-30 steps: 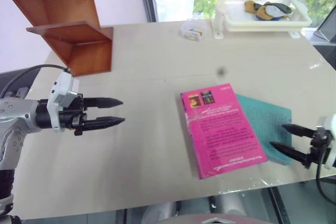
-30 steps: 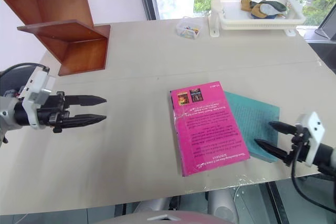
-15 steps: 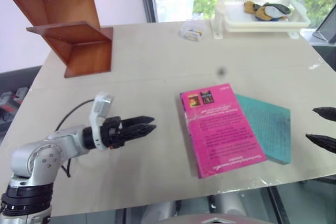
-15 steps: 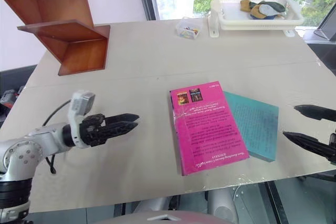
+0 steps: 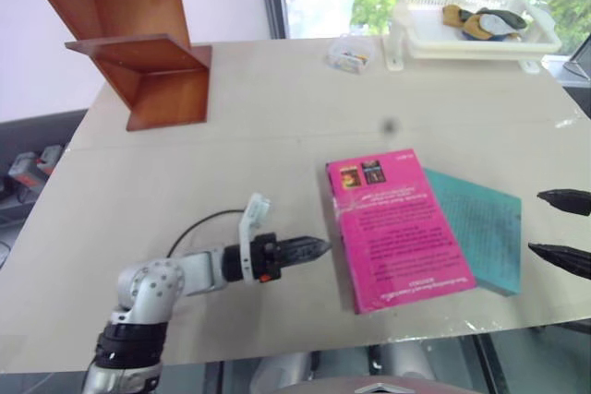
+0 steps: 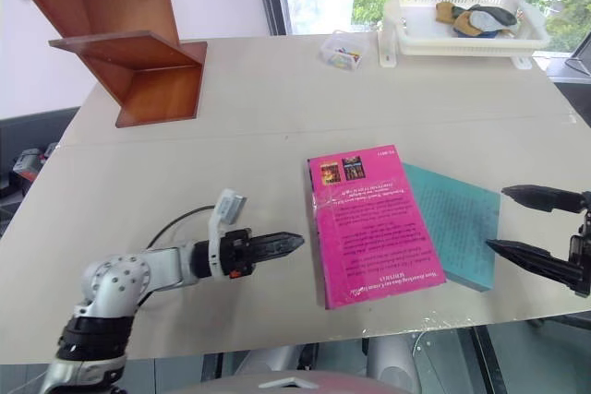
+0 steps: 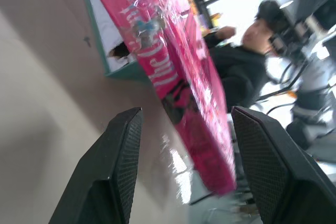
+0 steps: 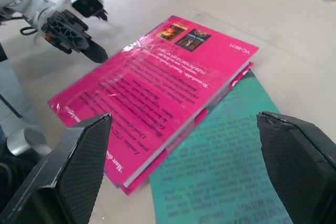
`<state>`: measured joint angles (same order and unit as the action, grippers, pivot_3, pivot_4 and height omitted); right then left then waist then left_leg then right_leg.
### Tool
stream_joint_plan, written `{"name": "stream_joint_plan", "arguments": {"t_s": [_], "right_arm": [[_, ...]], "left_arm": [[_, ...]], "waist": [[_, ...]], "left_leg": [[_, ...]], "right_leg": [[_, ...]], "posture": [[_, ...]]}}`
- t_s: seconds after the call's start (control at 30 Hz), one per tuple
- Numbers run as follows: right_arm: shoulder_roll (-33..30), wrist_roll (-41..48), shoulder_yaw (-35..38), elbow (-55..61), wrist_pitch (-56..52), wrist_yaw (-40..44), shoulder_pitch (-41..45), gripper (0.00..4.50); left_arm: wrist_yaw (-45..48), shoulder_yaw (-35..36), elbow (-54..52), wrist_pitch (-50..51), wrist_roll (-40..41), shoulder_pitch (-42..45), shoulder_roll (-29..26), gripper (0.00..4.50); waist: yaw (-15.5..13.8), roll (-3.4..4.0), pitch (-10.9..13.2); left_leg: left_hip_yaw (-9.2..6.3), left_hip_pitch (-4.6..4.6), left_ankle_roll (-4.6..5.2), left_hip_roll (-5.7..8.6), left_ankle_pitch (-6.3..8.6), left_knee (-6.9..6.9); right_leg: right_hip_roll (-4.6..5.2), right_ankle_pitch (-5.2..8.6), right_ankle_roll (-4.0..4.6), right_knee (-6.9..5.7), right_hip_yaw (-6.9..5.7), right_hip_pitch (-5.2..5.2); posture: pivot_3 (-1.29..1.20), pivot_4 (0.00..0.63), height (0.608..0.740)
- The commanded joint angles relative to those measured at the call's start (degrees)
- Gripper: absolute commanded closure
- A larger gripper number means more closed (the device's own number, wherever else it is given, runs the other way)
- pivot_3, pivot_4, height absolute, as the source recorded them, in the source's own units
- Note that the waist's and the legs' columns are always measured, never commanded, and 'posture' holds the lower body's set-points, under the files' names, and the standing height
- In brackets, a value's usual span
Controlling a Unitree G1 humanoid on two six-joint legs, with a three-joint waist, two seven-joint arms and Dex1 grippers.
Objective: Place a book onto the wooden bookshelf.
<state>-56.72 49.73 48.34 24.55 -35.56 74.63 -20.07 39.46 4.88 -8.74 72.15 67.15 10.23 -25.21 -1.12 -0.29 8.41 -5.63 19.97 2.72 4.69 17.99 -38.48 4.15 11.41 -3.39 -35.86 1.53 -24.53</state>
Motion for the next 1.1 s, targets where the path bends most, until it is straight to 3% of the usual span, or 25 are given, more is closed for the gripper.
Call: {"name": "stream_joint_plan", "arguments": {"t_s": [0.03,0.37,0.8,0.9,0.93,1.1], "right_arm": [[-0.5,-0.2,3.2,-0.4,0.8,1.3,-0.2,0.0],[-0.5,-0.9,7.7,-0.3,0.0,2.7,-2.5,0.0],[0.3,-1.0,11.8,0.4,-0.1,3.3,-5.3,0.0],[0.1,-0.7,12.6,0.2,-0.4,3.6,-5.7,0.0],[0.0,-0.7,12.9,0.2,-0.4,3.7,-5.8,0.0],[-0.3,-0.6,14.9,0.5,-1.1,4.2,-6.6,0.0]], "left_arm": [[-2.8,1.5,3.2,4.2,5.4,2.1,2.7,1.68],[-10.0,0.3,7.2,12.3,10.4,3.6,8.9,1.68],[-14.2,-0.2,10.1,14.9,7.6,5.8,11.3,1.68],[-16.4,0.6,11.2,14.9,7.3,6.2,13.2,2.4],[-17.5,1.3,11.6,14.7,7.5,6.3,14.2,2.85],[-19.3,2.7,12.7,14.1,7.9,6.6,17.3,2.85]], "waist": [[0.1,-0.01,0.0],[0.0,-0.01,0.0],[0.0,0.01,-0.1],[-0.1,0.01,-0.1],[-0.2,0.03,-0.1],[-0.6,0.03,-0.1]], "left_leg": [[0.0,0.0,0.0,0.0,0.0,-0.01],[0.0,0.0,0.0,0.02,0.0,-0.05],[0.0,-0.04,-0.01,0.02,0.0,-0.06],[-0.01,-0.06,-0.01,0.02,0.0,-0.06],[-0.02,-0.08,-0.02,0.02,0.0,-0.06],[-0.05,-0.16,-0.02,0.02,0.0,-0.07]], "right_leg": [[0.0,0.0,0.0,0.0,0.0,0.0],[0.01,0.0,0.0,0.01,0.02,0.04],[0.02,0.0,0.0,0.0,0.04,0.08],[0.03,0.0,-0.01,0.01,0.05,0.11],[0.03,0.0,-0.01,0.02,0.05,0.14],[0.05,0.01,-0.02,0.04,0.05,0.27]], "posture": [[0.0,0.15,0.74],[0.0,0.15,0.74],[0.0,0.15,0.74],[0.0,0.15,0.74],[0.0,0.15,0.74],[0.0,0.15,0.74]]}}
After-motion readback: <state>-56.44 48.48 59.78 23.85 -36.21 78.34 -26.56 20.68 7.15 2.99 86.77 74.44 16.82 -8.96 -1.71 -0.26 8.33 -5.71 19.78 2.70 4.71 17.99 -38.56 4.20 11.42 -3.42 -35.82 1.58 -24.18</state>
